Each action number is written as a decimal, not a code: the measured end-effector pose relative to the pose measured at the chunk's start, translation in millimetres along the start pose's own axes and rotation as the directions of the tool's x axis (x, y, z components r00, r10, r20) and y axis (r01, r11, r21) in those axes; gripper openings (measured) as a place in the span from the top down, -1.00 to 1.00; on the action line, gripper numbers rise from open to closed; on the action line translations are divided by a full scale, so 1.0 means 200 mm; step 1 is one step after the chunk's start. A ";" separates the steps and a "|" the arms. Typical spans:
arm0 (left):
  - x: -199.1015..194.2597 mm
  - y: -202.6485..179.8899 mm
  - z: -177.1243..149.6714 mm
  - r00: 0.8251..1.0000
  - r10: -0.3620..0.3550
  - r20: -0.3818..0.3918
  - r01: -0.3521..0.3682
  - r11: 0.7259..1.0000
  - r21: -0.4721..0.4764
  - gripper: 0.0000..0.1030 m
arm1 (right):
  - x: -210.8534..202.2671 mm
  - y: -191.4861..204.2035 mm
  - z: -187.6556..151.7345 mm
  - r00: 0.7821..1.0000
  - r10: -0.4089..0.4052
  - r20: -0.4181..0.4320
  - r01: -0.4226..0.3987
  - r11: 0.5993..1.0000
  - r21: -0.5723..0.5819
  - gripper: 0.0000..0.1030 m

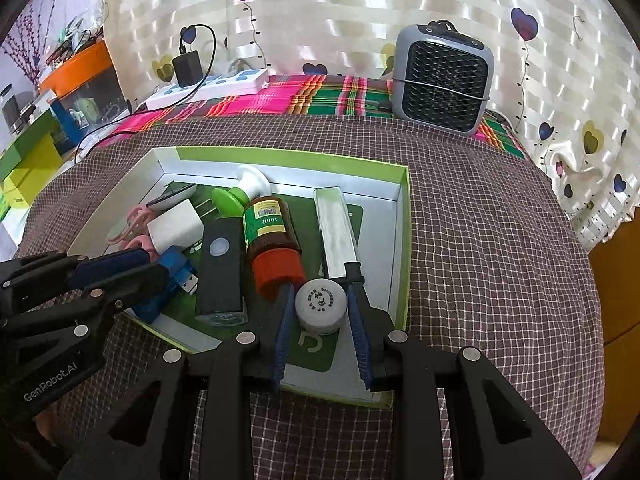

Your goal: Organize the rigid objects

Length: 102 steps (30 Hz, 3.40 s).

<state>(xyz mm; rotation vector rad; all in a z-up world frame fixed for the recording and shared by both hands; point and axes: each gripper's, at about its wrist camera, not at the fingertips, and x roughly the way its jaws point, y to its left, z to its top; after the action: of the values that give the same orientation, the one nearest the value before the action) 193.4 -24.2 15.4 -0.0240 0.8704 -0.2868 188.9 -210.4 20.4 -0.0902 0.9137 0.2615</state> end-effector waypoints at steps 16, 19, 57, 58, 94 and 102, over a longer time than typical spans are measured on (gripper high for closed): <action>-0.07 -0.03 -0.03 0.999 0.031 0.028 -0.031 0.999 0.016 0.46 | -0.05 0.01 -0.04 0.999 -0.018 0.030 0.017 1.000 0.015 0.26; -0.12 -0.04 -0.05 0.998 0.037 0.045 -0.037 0.999 0.010 0.42 | -0.08 0.01 -0.05 0.999 -0.014 0.045 0.013 0.999 0.032 0.19; -0.25 -0.04 -0.47 0.977 0.212 -0.013 -0.213 0.976 -0.051 0.28 | -0.23 0.07 -0.44 0.999 -0.045 0.008 0.044 0.996 0.081 0.19; -0.25 -0.05 -0.47 0.977 0.214 -0.011 -0.214 0.976 -0.050 0.26 | -0.23 0.07 -0.44 0.999 -0.053 0.010 0.052 0.996 0.078 0.19; -0.21 -0.08 -0.46 0.975 0.221 -0.007 -0.221 0.975 -0.027 -0.08 | -0.22 0.05 -0.45 0.996 -0.090 -0.004 0.090 0.992 0.092 -0.23; -0.21 -0.08 -0.46 0.975 0.221 -0.007 -0.221 0.975 -0.027 -0.08 | -0.22 0.05 -0.45 0.996 -0.090 -0.004 0.090 0.992 0.092 -0.23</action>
<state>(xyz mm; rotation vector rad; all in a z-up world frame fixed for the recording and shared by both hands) 94.2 -20.7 -9.0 0.0477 0.8727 -0.0667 91.5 -225.1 1.5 -0.0458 0.9180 0.1356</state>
